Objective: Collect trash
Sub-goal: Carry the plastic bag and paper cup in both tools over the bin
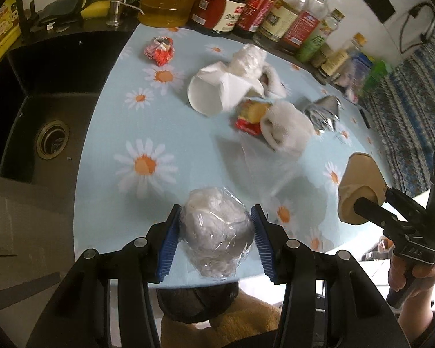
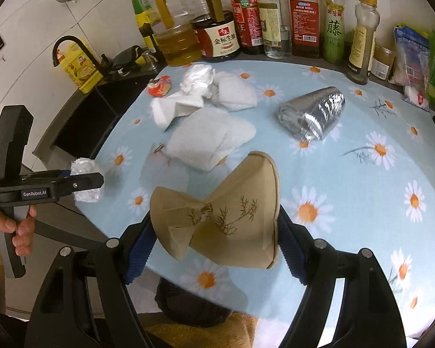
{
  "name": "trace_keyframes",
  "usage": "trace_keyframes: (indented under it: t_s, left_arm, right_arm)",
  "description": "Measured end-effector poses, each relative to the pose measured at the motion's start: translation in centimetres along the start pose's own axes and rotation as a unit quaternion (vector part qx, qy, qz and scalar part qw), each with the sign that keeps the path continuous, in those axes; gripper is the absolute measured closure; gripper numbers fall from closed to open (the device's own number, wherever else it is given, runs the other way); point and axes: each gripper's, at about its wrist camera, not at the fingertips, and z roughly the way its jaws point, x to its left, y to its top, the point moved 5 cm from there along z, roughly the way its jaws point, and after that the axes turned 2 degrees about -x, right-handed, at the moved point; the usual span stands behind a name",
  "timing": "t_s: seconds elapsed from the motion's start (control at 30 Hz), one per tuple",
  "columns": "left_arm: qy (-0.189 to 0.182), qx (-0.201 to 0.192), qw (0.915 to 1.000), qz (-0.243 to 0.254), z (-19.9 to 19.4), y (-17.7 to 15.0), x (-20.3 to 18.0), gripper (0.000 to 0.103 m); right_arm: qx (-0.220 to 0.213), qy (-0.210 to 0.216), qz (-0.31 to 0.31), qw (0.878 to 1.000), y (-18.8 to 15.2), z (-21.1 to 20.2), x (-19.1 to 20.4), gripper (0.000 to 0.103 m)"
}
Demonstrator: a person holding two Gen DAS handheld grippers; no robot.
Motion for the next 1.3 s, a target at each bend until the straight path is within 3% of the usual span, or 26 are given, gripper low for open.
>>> trace_keyframes:
  t_s: [0.33, 0.77, 1.3]
  left_arm:
    - [-0.031, 0.017, 0.9988, 0.035, -1.5, -5.1, -0.9, 0.057]
    - [-0.039, 0.056, 0.9944, 0.081, -1.2, -11.4, -1.8, 0.057]
    - [-0.041, 0.171, 0.9806, 0.087, 6.2, -19.8, -0.5, 0.057]
  right_arm:
    - [0.008, -0.002, 0.014, 1.0, -5.2, -0.8, 4.0, 0.027]
    - [0.042, 0.009, 0.002, 0.999, -10.7, 0.3, 7.7, 0.027]
    - [0.152, 0.018, 0.049, 0.987, -19.1, 7.5, 5.5, 0.026]
